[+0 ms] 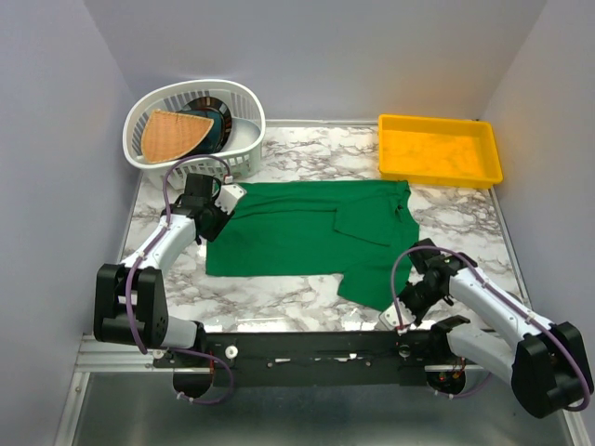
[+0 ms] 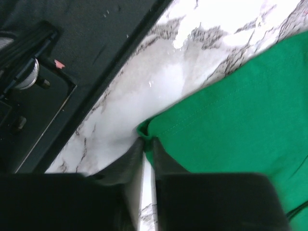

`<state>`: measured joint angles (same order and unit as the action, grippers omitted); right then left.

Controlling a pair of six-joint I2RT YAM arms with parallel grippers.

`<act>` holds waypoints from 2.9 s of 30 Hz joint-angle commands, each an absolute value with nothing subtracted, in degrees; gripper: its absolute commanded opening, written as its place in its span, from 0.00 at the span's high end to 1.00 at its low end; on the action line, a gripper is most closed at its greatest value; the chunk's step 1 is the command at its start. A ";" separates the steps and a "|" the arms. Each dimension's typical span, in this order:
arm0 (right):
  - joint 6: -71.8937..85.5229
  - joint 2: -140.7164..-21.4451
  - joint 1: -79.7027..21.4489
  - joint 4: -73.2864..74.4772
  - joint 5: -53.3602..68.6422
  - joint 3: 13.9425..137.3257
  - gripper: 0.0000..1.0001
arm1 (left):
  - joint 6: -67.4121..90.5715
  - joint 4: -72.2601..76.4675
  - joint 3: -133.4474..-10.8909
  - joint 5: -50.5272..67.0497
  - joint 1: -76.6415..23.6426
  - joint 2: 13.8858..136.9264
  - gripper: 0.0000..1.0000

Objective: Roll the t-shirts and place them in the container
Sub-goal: Fold the T-shirt at the center of the board.

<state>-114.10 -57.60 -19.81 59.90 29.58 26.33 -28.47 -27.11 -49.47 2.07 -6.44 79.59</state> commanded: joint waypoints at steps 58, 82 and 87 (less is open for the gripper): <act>-62.68 -37.89 -20.30 58.27 18.64 41.21 1.00 | -37.69 -51.84 -39.99 6.68 -3.34 66.02 1.00; -46.49 -52.61 -20.21 41.14 12.75 49.13 1.00 | -38.15 -50.37 -55.19 9.23 -3.34 76.44 1.00; -46.85 -62.30 -16.27 36.30 12.48 53.87 1.00 | -35.51 -47.73 -61.33 7.56 -3.25 83.40 1.00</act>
